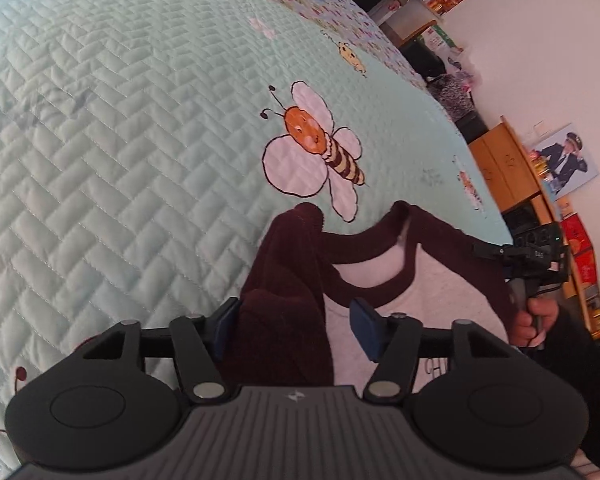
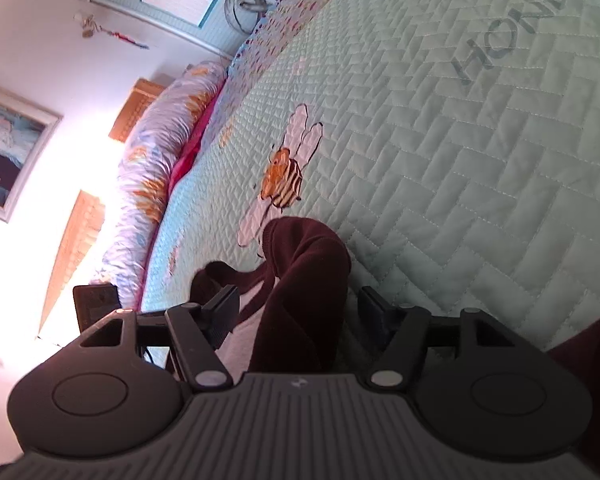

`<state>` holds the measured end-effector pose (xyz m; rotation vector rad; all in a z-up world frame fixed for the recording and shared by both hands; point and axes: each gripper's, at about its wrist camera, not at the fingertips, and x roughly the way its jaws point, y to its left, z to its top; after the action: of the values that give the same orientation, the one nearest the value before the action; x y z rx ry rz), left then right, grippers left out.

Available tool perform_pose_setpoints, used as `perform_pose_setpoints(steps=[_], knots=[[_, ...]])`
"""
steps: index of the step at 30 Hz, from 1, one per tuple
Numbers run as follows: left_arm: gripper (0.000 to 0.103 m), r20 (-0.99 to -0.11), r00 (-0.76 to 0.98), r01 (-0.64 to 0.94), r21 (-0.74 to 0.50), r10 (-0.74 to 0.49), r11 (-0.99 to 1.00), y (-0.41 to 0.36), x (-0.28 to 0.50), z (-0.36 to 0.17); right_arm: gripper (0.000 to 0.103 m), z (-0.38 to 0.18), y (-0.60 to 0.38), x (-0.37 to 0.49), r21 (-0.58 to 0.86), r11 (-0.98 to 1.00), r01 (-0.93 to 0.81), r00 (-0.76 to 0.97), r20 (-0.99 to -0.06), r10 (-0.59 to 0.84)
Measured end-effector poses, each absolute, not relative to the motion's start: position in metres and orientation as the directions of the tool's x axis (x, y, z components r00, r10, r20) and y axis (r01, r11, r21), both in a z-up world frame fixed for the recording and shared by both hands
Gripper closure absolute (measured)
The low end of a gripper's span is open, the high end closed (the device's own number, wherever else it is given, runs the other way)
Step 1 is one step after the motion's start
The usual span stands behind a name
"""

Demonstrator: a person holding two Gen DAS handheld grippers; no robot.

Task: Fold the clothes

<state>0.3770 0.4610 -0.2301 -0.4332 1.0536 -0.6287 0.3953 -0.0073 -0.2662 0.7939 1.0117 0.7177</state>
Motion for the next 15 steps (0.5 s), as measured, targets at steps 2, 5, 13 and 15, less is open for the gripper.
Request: perform_pose_setpoints(steps=[2,5,13,15], knots=[[0.036,-0.656,0.347,0.249,-0.624,-0.670,0.740,0.466,0.376,-0.235,0.036,-0.267,-0.009,0.394,0.844,0.515,-0.150,0.354,-0.440,0.825],[0.038,-0.663,0.339,0.222,-0.634,-0.668,0.741,0.467,0.378,-0.244,0.036,-0.270,-0.006,0.394,0.835,0.526,-0.164,0.338,-0.453,0.825],[0.078,-0.748,0.502,0.260,-0.349,-0.435,0.900,0.427,0.360,-0.231,0.070,-0.268,0.012,0.392,0.768,0.610,-0.196,0.348,-0.527,0.775],[0.092,-0.745,0.536,0.234,-0.320,-0.396,0.918,0.428,0.357,-0.226,0.085,-0.266,0.018,0.389,0.722,0.663,-0.200,0.369,-0.571,0.733]])
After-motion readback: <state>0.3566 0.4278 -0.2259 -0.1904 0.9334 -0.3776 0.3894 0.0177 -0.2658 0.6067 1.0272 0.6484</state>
